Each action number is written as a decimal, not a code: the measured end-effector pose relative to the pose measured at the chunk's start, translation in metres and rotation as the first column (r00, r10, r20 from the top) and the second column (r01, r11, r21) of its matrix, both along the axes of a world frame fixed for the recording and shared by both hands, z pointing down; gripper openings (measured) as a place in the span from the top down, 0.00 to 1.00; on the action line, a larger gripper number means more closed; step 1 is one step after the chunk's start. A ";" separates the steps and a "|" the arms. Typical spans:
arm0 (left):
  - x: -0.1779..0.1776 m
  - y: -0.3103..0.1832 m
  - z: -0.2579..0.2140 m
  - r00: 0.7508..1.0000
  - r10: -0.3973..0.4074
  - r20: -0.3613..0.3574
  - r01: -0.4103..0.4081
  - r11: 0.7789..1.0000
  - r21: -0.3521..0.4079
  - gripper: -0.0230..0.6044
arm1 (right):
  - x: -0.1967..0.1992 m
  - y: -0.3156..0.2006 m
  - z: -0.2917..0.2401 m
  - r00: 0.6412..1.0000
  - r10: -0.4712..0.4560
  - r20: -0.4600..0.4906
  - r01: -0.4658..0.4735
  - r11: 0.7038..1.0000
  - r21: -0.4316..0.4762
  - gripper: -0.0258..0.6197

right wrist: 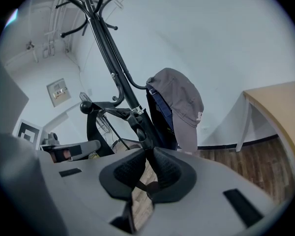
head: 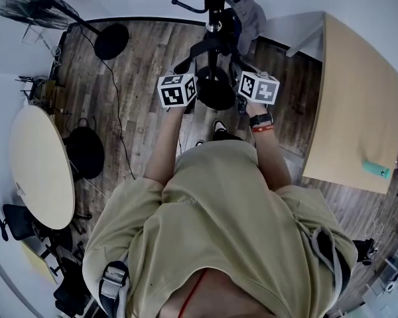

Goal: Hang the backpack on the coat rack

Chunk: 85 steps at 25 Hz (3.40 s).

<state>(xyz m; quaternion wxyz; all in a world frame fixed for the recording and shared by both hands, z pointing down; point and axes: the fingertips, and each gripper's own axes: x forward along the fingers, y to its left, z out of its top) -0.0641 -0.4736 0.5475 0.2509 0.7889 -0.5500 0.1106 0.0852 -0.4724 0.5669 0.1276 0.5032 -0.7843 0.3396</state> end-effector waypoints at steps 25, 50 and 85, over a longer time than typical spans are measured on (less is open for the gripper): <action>0.044 0.016 0.033 0.990 0.140 -0.006 -0.140 0.989 -0.057 0.92 | -0.041 0.011 0.025 0.995 -0.090 0.047 0.089 0.996 0.017 0.85; 0.023 0.053 -0.050 0.991 0.133 -0.003 -0.131 0.976 0.172 0.90 | -0.012 0.047 -0.054 0.999 0.002 -0.042 0.007 0.974 0.227 0.89; 0.001 0.099 -0.072 0.997 0.055 0.049 -0.070 0.921 0.384 0.92 | -0.001 0.094 -0.110 0.986 0.098 -0.134 -0.022 0.878 0.479 0.94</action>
